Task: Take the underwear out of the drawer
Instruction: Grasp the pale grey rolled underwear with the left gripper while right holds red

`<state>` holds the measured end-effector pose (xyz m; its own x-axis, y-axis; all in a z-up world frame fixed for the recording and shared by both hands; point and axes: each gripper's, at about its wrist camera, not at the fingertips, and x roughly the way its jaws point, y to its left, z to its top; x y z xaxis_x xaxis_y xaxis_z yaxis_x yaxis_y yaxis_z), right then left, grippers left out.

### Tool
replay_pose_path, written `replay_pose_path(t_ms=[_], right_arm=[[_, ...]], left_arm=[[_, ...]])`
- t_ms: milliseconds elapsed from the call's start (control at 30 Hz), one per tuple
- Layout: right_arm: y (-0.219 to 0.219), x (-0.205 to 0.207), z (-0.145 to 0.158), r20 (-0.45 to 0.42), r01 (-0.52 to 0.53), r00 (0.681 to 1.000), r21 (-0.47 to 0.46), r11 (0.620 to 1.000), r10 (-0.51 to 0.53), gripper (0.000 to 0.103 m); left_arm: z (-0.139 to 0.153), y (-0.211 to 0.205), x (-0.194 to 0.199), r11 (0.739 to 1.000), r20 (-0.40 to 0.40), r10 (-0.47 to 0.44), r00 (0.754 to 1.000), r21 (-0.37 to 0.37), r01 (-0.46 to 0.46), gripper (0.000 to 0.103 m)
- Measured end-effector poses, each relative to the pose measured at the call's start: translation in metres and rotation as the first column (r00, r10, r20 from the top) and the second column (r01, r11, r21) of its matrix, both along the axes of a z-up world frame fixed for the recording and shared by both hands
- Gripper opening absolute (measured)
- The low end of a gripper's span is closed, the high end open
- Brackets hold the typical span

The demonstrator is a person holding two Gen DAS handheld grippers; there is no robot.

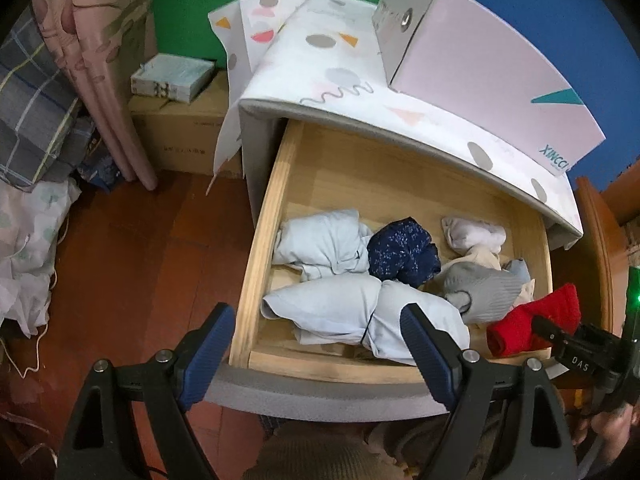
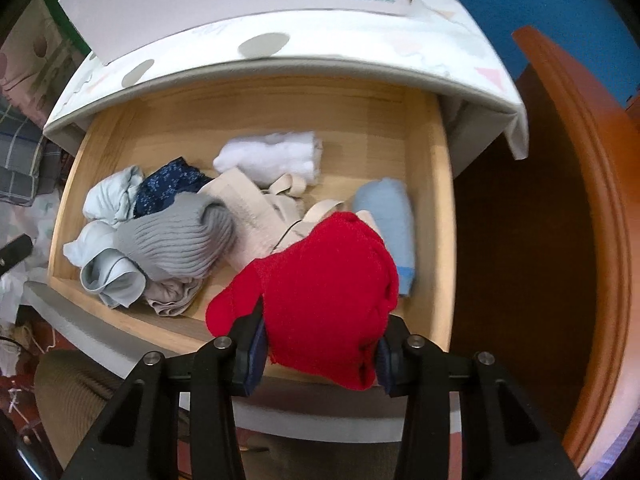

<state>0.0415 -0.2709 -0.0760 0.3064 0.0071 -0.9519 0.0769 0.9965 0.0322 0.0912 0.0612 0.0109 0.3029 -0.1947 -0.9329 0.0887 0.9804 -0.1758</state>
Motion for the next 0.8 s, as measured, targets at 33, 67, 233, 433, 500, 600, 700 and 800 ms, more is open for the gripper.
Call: replay_pose_path(t_ms=[33, 67, 233, 433, 500, 600, 700, 800], right_arm=[[-0.001, 0.000, 0.000, 0.000, 0.001, 1.000, 0.002, 1.000, -0.001, 0.040], [-0.002, 0.001, -0.001, -0.005, 0.000, 1.000, 0.007, 1.000, 0.000, 0.040], [-0.002, 0.001, -0.010, -0.010, 0.008, 1.000, 0.028, 1.000, -0.007, 0.040], [-0.011, -0.004, -0.015, 0.025, 0.028, 0.999, 0.085, 0.996, -0.031, 0.040], [-0.013, -0.008, -0.017, 0.037, 0.027, 0.999, 0.092, 0.995, -0.030, 0.040], [-0.013, -0.013, -0.021, 0.051, 0.030, 0.998, 0.105, 0.994, -0.035, 0.041], [-0.012, -0.016, -0.023, 0.057, 0.029, 0.998, 0.114, 0.993, -0.035, 0.041], [-0.014, -0.016, -0.024, 0.058, 0.032, 0.998, 0.132, 0.991, -0.040, 0.042]], left_arm=[[-0.001, 0.000, 0.002, 1.000, -0.020, 0.004, 1.000, -0.007, -0.004, 0.087], [-0.004, -0.001, 0.005, 1.000, -0.052, 0.015, 0.999, -0.026, -0.016, 0.087], [-0.019, -0.006, 0.014, 0.990, -0.161, 0.070, 0.984, -0.106, -0.088, 0.087], [-0.037, -0.023, 0.022, 0.967, -0.272, 0.122, 0.955, -0.184, -0.176, 0.087], [-0.042, -0.028, 0.025, 0.957, -0.298, 0.150, 0.943, -0.194, -0.213, 0.087], [-0.048, -0.034, 0.029, 0.949, -0.324, 0.192, 0.927, -0.181, -0.260, 0.087], [-0.061, -0.037, 0.031, 0.936, -0.363, 0.239, 0.901, -0.160, -0.313, 0.087], [-0.068, -0.040, 0.032, 0.932, -0.364, 0.288, 0.886, -0.107, -0.346, 0.087]])
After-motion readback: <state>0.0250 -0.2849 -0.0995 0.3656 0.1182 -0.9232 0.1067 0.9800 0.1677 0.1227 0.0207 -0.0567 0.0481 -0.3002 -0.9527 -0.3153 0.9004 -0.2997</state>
